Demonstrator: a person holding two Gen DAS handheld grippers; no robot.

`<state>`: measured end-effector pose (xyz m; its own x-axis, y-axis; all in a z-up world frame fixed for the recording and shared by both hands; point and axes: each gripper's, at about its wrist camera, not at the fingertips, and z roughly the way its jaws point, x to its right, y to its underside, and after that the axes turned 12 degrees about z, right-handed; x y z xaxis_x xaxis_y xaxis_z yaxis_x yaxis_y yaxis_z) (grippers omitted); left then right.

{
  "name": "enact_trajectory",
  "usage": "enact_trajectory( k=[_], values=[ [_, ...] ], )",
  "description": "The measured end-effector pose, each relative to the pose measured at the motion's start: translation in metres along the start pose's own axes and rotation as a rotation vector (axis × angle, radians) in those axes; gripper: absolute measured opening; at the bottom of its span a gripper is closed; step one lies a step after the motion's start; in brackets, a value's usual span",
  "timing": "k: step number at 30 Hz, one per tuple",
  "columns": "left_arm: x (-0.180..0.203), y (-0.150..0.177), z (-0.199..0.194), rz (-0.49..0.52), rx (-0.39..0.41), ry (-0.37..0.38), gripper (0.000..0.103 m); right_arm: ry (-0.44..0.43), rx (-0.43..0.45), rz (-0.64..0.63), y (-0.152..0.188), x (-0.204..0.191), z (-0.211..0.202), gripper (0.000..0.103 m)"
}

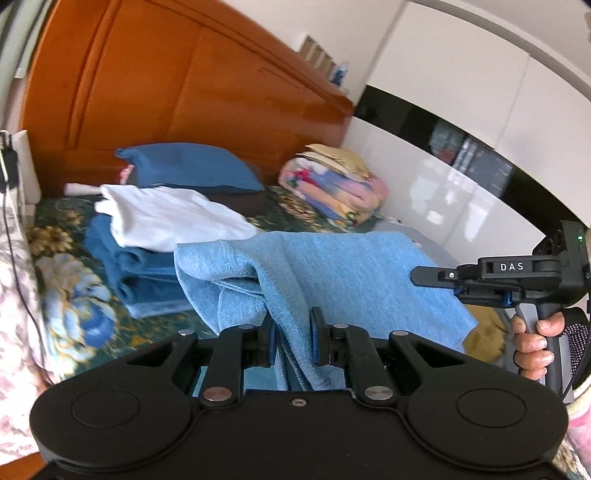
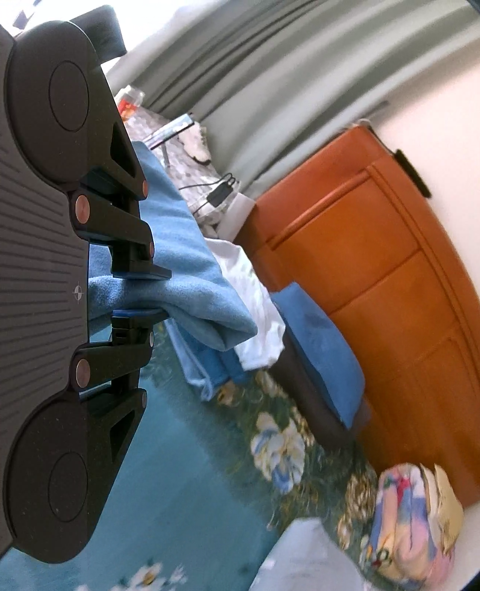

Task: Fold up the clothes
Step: 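Lift and carry the bundle with both grippers toward the folded clothes stack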

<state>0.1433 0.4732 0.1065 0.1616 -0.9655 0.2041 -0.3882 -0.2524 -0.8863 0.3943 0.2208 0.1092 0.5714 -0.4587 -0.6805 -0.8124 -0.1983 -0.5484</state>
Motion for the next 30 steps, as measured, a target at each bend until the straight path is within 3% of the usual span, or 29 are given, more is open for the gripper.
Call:
enact_trajectory(
  k=[13,19,26,30],
  values=[
    [-0.066,-0.046,0.052,-0.005,-0.026,-0.089,0.014,-0.042,-0.091,-0.008,-0.055,0.011,0.104,0.013],
    [-0.088,-0.063,0.088,0.004,-0.049,-0.119,0.014,-0.053,-0.082,0.008,-0.086,0.019,0.144,0.013],
    [-0.123,-0.09,0.124,-0.029,-0.014,-0.149,0.014,-0.07,-0.075,-0.026,-0.128,0.019,0.187,0.013],
    [-0.136,-0.104,0.144,0.0,-0.006,-0.184,0.014,-0.076,-0.067,-0.049,-0.149,0.018,0.213,0.013]
  ],
)
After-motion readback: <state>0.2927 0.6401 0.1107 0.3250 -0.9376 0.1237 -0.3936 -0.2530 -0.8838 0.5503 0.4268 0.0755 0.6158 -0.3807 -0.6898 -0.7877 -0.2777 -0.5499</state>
